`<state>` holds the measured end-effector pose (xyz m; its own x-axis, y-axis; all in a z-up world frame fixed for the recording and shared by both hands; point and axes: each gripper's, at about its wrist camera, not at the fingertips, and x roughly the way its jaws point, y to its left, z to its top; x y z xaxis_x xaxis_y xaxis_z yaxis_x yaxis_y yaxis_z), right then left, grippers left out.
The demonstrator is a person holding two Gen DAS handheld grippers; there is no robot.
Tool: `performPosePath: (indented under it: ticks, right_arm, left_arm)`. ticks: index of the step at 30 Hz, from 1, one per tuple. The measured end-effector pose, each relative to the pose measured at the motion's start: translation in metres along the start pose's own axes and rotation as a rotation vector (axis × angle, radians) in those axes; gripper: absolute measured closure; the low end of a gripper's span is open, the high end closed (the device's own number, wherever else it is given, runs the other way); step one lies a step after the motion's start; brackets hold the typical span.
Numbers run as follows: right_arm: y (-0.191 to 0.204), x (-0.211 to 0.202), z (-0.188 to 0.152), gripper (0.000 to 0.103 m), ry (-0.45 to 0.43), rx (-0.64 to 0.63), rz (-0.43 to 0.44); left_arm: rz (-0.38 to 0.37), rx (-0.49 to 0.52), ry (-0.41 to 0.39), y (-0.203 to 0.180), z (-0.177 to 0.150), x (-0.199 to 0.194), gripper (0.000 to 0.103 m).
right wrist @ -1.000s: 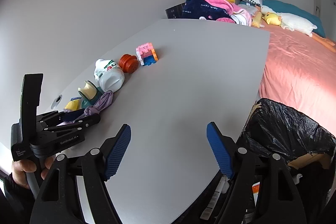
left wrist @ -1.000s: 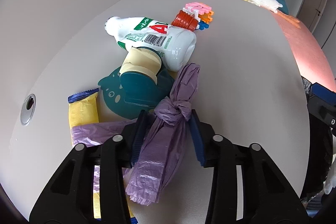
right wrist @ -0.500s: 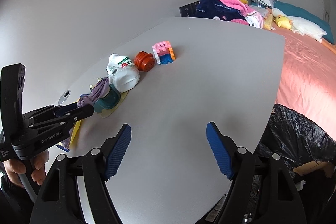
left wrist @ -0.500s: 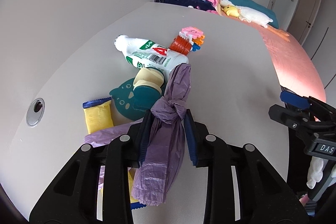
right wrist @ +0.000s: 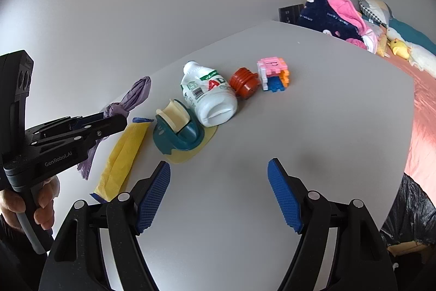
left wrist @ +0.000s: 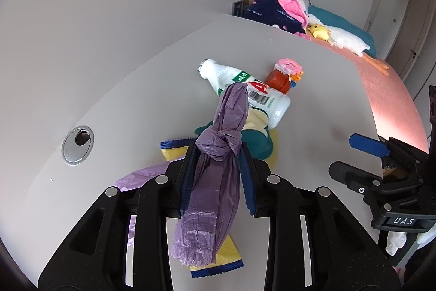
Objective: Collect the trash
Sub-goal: 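Grasp the teal-and-cream toy with the right gripper while the left holds the bag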
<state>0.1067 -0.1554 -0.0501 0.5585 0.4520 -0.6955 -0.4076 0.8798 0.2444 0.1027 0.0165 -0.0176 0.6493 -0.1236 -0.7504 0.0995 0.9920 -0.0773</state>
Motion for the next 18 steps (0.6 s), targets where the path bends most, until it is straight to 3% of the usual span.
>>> performPosePath:
  ticks: [18]
  right_arm:
    - [0.025, 0.051, 0.035, 0.027, 0.011, -0.098, 0.107]
  left_arm:
    - [0.060, -0.135, 0.015, 0.053, 0.008, 0.015, 0.072]
